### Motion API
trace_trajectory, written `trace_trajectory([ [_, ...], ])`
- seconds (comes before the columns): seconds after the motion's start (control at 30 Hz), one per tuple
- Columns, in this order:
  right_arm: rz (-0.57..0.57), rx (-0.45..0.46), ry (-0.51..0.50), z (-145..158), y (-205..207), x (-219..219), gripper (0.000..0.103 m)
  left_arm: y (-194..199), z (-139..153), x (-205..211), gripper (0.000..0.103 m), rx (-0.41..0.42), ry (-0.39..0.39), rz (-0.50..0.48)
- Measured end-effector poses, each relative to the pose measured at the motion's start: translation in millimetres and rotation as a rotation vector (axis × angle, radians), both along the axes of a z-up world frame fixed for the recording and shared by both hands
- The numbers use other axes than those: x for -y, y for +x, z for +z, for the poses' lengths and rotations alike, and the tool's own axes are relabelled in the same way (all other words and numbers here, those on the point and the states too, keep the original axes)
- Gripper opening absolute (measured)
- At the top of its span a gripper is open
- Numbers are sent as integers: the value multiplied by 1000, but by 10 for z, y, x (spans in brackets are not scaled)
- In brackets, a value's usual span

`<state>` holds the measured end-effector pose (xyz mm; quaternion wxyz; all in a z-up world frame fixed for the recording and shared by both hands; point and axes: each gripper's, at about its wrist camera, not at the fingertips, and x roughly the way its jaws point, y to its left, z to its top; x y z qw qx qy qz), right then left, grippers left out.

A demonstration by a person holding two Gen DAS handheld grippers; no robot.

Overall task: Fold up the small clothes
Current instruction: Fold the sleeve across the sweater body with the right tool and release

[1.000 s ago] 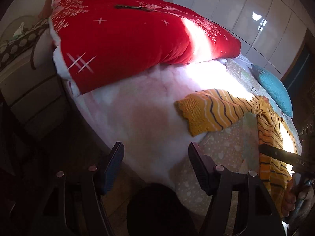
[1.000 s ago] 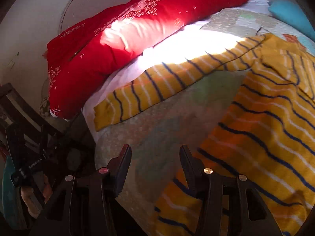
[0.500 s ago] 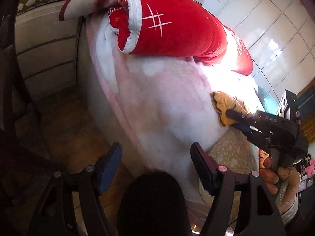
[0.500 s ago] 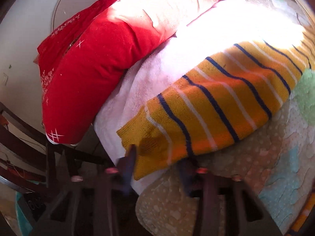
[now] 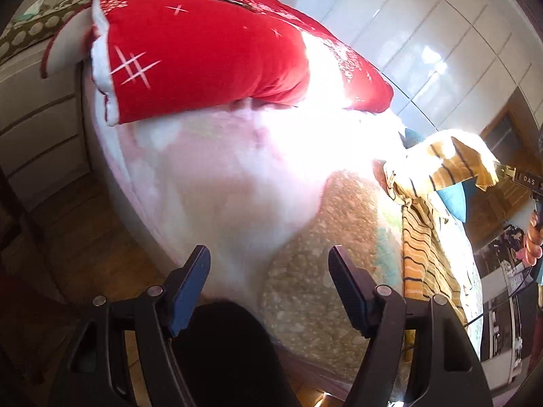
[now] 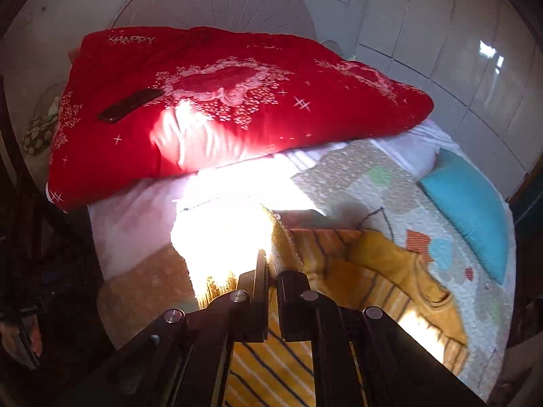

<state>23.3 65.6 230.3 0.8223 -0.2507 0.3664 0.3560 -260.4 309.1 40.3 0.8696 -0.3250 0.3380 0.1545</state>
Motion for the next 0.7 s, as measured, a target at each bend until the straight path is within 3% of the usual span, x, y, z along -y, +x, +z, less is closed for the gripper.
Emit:
trace_trajectory([
  [0.13, -106, 58, -215, -45, 276, 955, 5, 201, -15, 207, 71, -23, 7, -57],
  [0.23, -217, 103, -404, -345, 480, 1626, 5, 346, -15, 397, 71, -39, 5, -100],
  [0.3, -299, 105, -467, -578, 626, 2014, 5, 449, -6, 515, 71, -43, 14, -129],
  [0.47, -483, 52, -400, -995, 980, 2685, 5, 691, 116, 880, 71, -43, 46, -203],
  [0.5, -525, 44, -395, -1079, 1061, 2785, 9, 709, 157, 947, 71, -42, 50, -217],
  [0.6, -664, -19, -424, -1373, 1286, 3093, 45, 771, 213, 1125, 71, -44, 70, -259],
  [0.7, -794, -75, -303, -1393, 1324, 3512, 46, 820, 226, 1293, 71, -56, 100, -300],
])
